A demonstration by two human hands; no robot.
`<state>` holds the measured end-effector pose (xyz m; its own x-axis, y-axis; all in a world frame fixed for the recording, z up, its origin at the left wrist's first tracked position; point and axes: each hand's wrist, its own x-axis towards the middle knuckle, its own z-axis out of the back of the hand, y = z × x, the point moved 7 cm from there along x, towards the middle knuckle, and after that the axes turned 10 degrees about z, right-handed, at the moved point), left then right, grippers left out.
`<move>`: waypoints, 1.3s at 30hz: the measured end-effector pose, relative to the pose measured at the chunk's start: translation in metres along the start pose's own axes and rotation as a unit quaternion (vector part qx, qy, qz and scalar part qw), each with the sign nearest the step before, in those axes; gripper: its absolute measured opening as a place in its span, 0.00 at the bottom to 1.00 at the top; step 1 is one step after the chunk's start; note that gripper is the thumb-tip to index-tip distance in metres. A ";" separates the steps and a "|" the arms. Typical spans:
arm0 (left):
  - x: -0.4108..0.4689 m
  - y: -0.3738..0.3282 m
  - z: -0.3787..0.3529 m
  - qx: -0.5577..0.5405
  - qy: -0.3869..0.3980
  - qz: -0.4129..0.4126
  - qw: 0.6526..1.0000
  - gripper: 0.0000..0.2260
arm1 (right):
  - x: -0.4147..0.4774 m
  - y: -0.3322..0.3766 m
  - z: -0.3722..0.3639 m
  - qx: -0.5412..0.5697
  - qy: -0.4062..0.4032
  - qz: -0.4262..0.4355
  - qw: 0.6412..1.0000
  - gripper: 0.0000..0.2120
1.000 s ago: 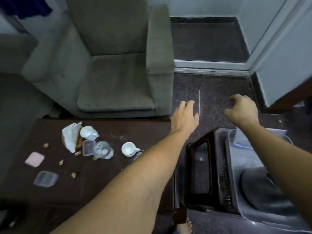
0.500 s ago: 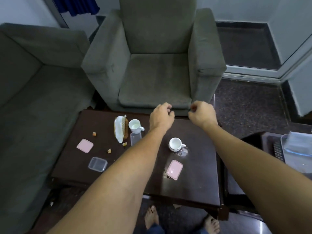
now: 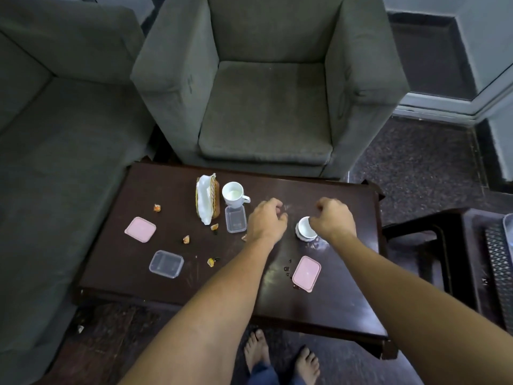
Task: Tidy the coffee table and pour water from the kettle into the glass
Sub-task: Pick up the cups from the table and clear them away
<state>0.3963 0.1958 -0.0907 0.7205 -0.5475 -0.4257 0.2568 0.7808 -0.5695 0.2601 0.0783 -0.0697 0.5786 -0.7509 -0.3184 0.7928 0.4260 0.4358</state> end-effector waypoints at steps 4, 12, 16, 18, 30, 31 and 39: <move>0.003 0.004 -0.035 -0.004 0.039 -0.002 0.999 0.16 | -0.001 -0.029 -0.031 -0.020 0.029 -0.039 0.999 0.19; 0.012 0.019 -0.096 0.026 0.113 0.013 0.993 0.25 | 0.011 -0.051 -0.078 -0.020 0.039 -0.047 0.998 0.28; 0.015 0.016 -0.111 0.010 0.128 0.014 0.992 0.22 | 0.023 -0.054 -0.084 -0.025 0.017 -0.045 0.999 0.29; 0.016 0.016 -0.115 0.001 0.135 0.016 0.991 0.22 | 0.028 -0.054 -0.086 -0.025 0.016 -0.041 0.999 0.28; 0.011 -0.006 -0.119 -0.064 0.132 0.019 0.989 0.20 | 0.026 -0.061 -0.036 -0.039 -0.057 -0.025 0.997 0.24; 0.008 -0.018 -0.119 -0.074 0.140 0.013 0.987 0.21 | 0.026 -0.064 -0.022 -0.040 -0.065 -0.027 0.997 0.24; -0.031 -0.132 -0.133 -0.141 0.157 -0.046 0.976 0.30 | 0.000 -0.107 0.105 -0.055 -0.131 -0.042 0.989 0.25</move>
<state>0.2547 0.0692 -0.0957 0.4589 -0.7108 -0.5331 0.0907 0.6343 -0.7677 0.1547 -0.0201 -0.0278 0.4511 -0.8850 -0.1151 0.8608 0.3975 0.3179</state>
